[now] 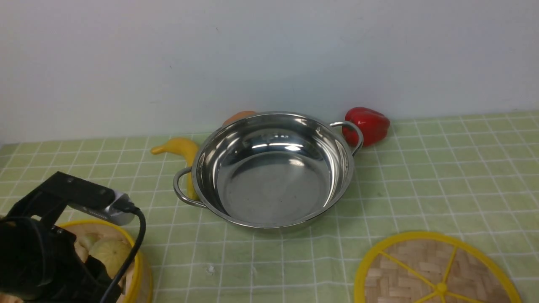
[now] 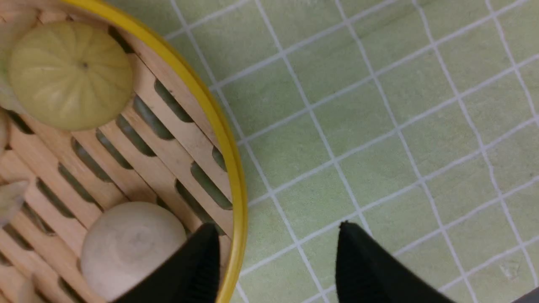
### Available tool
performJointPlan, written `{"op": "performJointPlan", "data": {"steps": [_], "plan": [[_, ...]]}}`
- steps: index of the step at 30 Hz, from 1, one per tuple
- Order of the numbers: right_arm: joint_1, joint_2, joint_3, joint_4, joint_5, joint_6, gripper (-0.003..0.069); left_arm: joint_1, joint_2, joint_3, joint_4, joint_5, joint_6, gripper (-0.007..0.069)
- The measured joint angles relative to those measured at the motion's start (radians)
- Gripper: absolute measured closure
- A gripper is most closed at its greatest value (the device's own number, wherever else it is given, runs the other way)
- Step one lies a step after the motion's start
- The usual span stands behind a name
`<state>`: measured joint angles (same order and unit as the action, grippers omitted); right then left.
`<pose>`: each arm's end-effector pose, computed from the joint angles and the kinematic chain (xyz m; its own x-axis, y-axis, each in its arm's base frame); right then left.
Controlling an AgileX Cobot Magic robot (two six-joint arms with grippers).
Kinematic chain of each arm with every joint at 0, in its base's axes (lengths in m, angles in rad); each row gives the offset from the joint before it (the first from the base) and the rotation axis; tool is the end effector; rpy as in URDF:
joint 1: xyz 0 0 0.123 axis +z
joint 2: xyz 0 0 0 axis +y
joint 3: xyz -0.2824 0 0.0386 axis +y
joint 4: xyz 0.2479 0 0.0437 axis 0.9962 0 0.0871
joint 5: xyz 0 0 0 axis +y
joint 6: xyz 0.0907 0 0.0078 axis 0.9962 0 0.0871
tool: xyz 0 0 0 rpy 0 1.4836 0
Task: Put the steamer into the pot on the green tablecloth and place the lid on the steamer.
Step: 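Grasp the rim of the steamer basket holding the buns with the left gripper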
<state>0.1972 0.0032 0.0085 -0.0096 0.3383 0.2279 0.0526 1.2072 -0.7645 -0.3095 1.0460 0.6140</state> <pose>0.0530 0.0103 0.1795 -0.2905 0.1633 -0.9428 -0.1330 0.9689 0.2088 0.1959 -0.0137 0.2477 -0.8811 0.3782 -0.2840 0.4303 0.8903 -0.1492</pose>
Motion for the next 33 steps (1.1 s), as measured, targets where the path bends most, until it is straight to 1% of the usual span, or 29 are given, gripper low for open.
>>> {"op": "performJointPlan", "data": {"steps": [3,7,9,18,26,28,29,30,32,33], "plan": [[0.000,0.000,0.000,0.000,0.000,0.000,0.0416,0.000,0.056,-0.001,-0.011,-0.009,0.002,0.0184],[0.000,0.000,0.000,0.000,0.000,0.000,0.0416,0.000,0.122,-0.005,-0.029,-0.034,0.003,0.0168],[0.000,0.000,0.000,0.000,0.000,0.000,0.0416,0.000,0.159,-0.005,-0.029,-0.039,0.006,0.0176],[0.000,0.000,0.000,0.000,0.000,0.000,0.0416,-0.001,0.307,-0.006,-0.023,-0.088,0.007,0.0262],[0.000,0.000,0.000,0.000,0.000,0.000,0.0416,-0.002,0.422,-0.007,-0.019,-0.137,0.007,0.0271],[0.000,0.000,0.000,0.000,0.000,0.000,0.0416,-0.002,0.437,-0.012,-0.020,-0.137,-0.003,0.0305],[0.000,0.000,0.000,0.000,0.000,0.000,0.0416,-0.002,0.438,-0.013,-0.020,-0.137,-0.004,0.0311],[0.000,0.000,0.000,0.000,0.000,0.000,0.0416,-0.002,0.440,-0.015,-0.018,-0.137,-0.025,0.0389],[0.000,0.000,0.000,0.000,0.000,0.000,0.0416,-0.003,0.447,-0.014,-0.024,-0.129,-0.042,0.0522],[0.000,0.000,0.000,0.000,0.000,0.000,0.0416,-0.004,0.448,-0.015,-0.023,-0.121,-0.048,0.0554]]}}
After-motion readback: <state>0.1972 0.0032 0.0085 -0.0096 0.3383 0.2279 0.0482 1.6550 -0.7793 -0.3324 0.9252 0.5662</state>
